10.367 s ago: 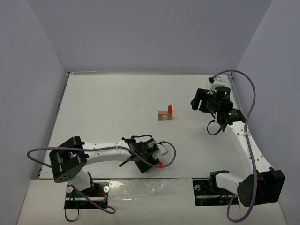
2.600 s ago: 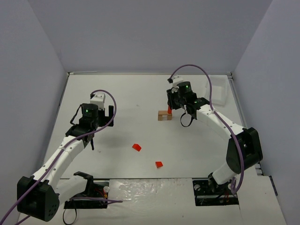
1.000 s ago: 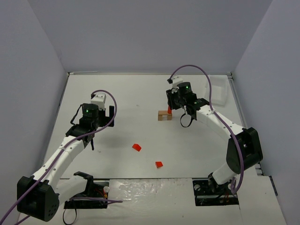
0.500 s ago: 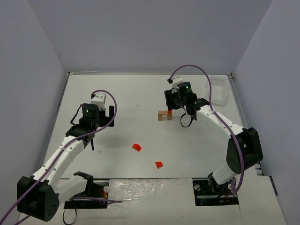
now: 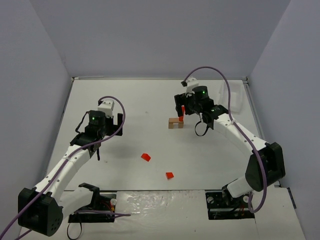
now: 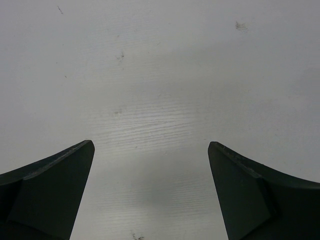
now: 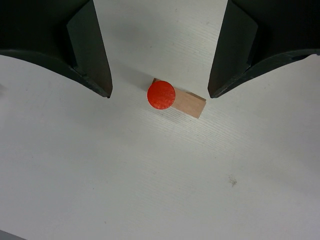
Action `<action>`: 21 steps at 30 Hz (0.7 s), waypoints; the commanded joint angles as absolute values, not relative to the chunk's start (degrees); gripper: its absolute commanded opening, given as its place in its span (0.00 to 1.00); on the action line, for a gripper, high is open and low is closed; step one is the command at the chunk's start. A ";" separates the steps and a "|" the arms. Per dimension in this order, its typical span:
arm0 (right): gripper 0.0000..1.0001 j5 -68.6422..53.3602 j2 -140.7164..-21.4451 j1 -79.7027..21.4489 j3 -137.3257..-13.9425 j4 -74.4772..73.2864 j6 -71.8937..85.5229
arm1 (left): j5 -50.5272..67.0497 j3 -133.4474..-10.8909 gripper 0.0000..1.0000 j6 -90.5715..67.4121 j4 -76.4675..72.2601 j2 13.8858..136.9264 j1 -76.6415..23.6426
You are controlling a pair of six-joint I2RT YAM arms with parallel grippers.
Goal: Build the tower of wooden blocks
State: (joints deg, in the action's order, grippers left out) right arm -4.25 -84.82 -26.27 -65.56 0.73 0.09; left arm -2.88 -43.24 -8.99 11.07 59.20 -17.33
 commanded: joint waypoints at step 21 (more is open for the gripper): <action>0.77 -7.55 -67.39 -15.38 -60.53 0.36 5.82 | 6.77 -57.32 0.65 -30.02 29.92 79.87 -37.80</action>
State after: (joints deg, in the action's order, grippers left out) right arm -6.94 -70.00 -15.73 -61.50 -1.96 4.59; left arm 4.87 -51.06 -23.06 25.03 77.78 -36.96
